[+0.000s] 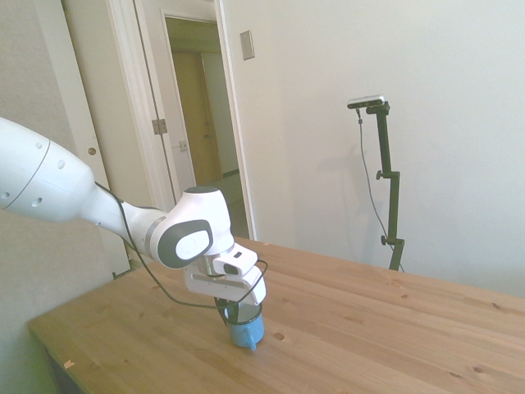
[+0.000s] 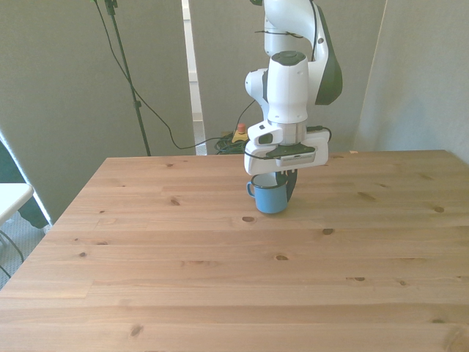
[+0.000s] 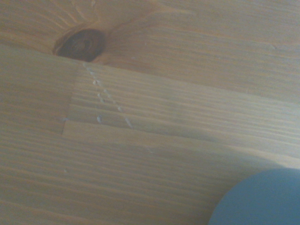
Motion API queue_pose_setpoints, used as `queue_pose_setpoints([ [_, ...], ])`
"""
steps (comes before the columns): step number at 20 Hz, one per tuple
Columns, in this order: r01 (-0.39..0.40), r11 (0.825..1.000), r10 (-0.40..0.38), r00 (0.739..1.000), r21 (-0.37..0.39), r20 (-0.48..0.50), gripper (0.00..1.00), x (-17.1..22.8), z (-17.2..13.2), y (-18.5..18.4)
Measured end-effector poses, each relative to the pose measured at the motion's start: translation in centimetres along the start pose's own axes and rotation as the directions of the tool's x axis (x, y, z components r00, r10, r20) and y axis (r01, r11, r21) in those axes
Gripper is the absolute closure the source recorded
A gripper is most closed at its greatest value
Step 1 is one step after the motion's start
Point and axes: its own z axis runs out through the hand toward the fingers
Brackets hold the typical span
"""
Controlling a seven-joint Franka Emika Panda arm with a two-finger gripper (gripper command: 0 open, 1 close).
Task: Flip the mug upright
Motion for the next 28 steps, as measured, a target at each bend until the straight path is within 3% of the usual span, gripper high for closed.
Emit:
queue_pose_setpoints([
  [10,-0.011,1.0,0.011,1.0,0.0,-0.001,0.0,0.7,-0.7,0.2],
  [14,-0.004,1.0,0.004,1.0,0.014,-0.016,0.0,0.0,-2.8,0.3],
  [22,0.065,0.995,-0.061,0.996,0.073,-0.062,0.0,-6.4,-8.4,0.2],
  [28,0.108,0.99,-0.101,0.992,0.095,-0.071,0.0,-11.1,-9.8,-0.1],
])
